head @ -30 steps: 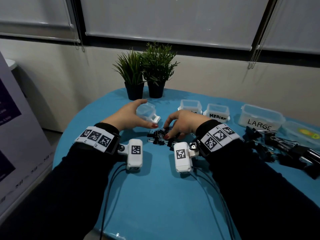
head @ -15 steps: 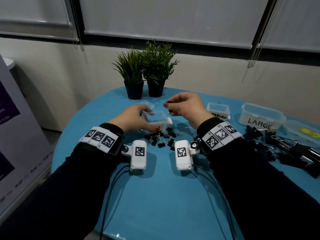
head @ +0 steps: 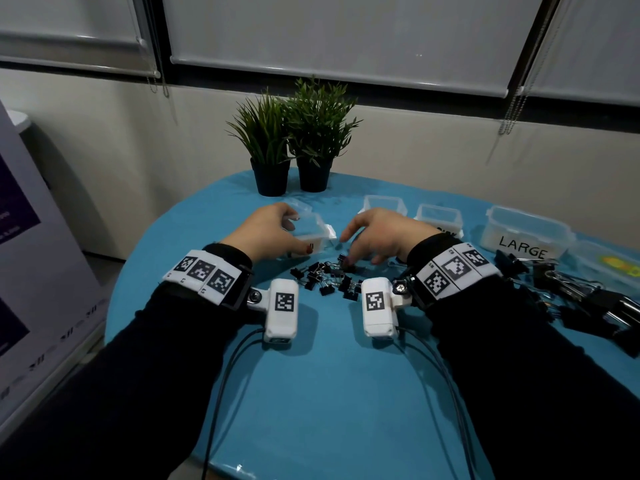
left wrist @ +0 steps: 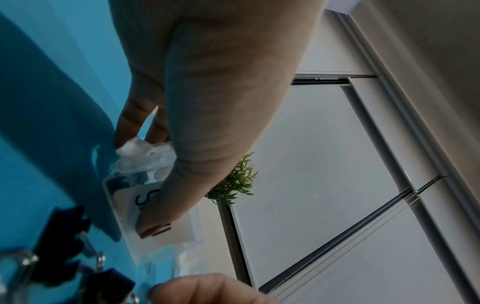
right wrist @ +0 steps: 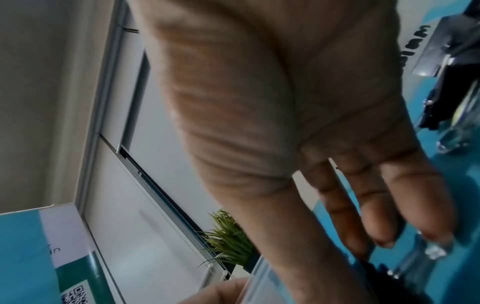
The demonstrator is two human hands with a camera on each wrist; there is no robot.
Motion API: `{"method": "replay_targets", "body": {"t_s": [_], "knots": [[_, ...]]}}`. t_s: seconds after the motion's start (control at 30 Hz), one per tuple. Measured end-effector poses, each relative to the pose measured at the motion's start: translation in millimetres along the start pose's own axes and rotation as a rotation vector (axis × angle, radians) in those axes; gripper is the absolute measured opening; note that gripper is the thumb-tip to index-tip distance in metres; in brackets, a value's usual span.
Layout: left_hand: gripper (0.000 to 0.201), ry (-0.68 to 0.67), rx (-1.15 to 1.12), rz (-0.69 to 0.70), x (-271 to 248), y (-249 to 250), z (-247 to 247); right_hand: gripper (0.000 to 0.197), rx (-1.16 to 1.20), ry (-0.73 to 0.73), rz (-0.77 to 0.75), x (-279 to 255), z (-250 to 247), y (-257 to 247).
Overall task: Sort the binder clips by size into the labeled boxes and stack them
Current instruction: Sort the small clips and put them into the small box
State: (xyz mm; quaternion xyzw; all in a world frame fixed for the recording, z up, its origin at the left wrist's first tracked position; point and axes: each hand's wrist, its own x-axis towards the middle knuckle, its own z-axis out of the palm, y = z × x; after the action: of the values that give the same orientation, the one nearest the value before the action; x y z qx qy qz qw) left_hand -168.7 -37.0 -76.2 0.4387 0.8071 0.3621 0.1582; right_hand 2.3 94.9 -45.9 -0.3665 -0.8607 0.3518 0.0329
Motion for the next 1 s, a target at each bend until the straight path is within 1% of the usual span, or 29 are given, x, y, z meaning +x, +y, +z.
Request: {"method": "replay_targets", "body": {"t_s": [0.07,0.13,0.2,0.27,0.33,0.47,0.57,0.63,0.7,0.8,0.87,0.93,1.0], "knots": [[0.073,-0.007,0.001,0.004,-0.4,0.8,-0.3,0.036,-0.044,-0.141,-0.023,-1.3,0.1,3.0],[0.072,-0.009,0.004,0.008,-1.4,1.2,-1.3,0.038,-0.043,-0.18,-0.087,-2.6,1.5,5.2],[0.073,-0.011,0.005,0.013,-1.7,1.1,-2.1,0.035,-0.015,-0.165,-0.145,-3.0,2.7,8.4],[0.073,-0.014,0.01,0.02,-2.6,1.9,-2.5,0.028,0.033,-0.156,-0.169,-2.3,3.1,12.2],[0.072,-0.019,0.001,0.021,-3.1,2.2,-2.9,0.021,0.031,-0.144,-0.17,-2.1,3.6,13.5],[0.072,-0.025,-0.028,0.015,-4.6,2.1,-2.4,0.017,0.022,-0.094,-0.175,0.6,2.9,13.0],[0.071,-0.023,-0.029,0.02,-4.5,1.8,-2.1,0.01,0.085,-0.039,-0.126,3.5,-0.1,14.8],[0.071,-0.027,-0.027,0.028,-4.7,1.9,-2.1,0.011,0.203,-0.006,-0.096,3.3,-4.7,15.3],[0.072,-0.036,-0.027,0.035,-5.1,3.1,-2.2,0.014,0.403,0.041,-0.087,1.5,-8.8,12.5],[0.072,-0.066,-0.03,0.051,-5.9,6.1,-1.4,0.015,0.733,0.123,-0.178,-0.7,-5.3,-0.9],[0.071,-0.1,-0.032,0.072,-6.4,7.3,0.3,0.017,0.898,0.147,-0.251,0.6,3.8,-11.2],[0.07,-0.118,-0.029,0.088,-7.1,7.7,1.2,0.019,0.896,0.138,-0.29,3.5,14.3,-17.0],[0.067,-0.114,-0.031,0.095,-8.0,7.9,1.0,0.022,0.779,0.122,-0.301,5.3,20.1,-17.0]]}}
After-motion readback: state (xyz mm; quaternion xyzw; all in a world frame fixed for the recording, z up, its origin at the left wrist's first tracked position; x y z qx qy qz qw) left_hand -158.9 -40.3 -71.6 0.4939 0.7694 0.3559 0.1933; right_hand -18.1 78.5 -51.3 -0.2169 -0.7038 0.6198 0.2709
